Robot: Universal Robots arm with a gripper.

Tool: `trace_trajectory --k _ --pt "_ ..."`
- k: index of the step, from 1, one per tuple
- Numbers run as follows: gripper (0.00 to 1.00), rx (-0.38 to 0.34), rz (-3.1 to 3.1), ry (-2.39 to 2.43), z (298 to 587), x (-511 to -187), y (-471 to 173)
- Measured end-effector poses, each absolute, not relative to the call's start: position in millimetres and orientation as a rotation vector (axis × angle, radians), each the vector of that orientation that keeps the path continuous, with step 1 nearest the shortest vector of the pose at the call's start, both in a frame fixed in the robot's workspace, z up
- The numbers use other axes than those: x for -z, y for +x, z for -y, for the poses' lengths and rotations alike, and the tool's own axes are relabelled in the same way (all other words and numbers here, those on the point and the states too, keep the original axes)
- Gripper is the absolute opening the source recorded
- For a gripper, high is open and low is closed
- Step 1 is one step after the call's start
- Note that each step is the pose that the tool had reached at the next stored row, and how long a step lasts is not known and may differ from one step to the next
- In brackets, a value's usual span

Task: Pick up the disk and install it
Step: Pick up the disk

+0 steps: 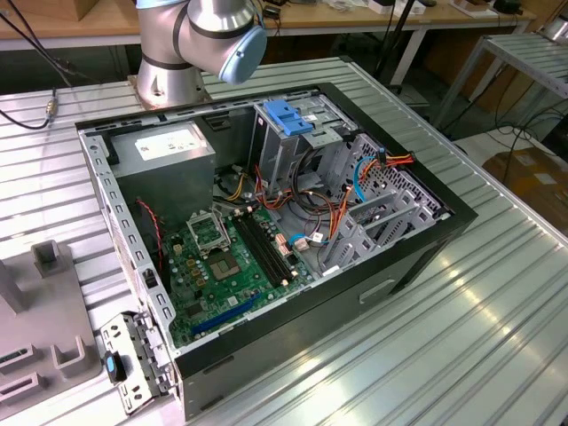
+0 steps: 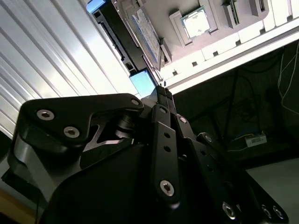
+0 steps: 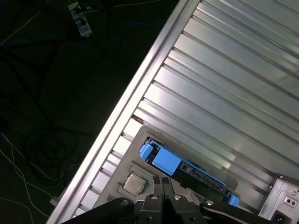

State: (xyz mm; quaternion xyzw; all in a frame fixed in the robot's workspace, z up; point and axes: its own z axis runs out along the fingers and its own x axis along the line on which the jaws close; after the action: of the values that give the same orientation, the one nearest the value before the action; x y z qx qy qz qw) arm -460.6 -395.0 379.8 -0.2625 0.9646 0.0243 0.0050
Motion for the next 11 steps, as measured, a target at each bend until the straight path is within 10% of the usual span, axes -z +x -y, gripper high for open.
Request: trace_trajectory --k 11 --pt "0.11 -0.077 -2.993 -0.925 395.0 -379.8 -460.6"
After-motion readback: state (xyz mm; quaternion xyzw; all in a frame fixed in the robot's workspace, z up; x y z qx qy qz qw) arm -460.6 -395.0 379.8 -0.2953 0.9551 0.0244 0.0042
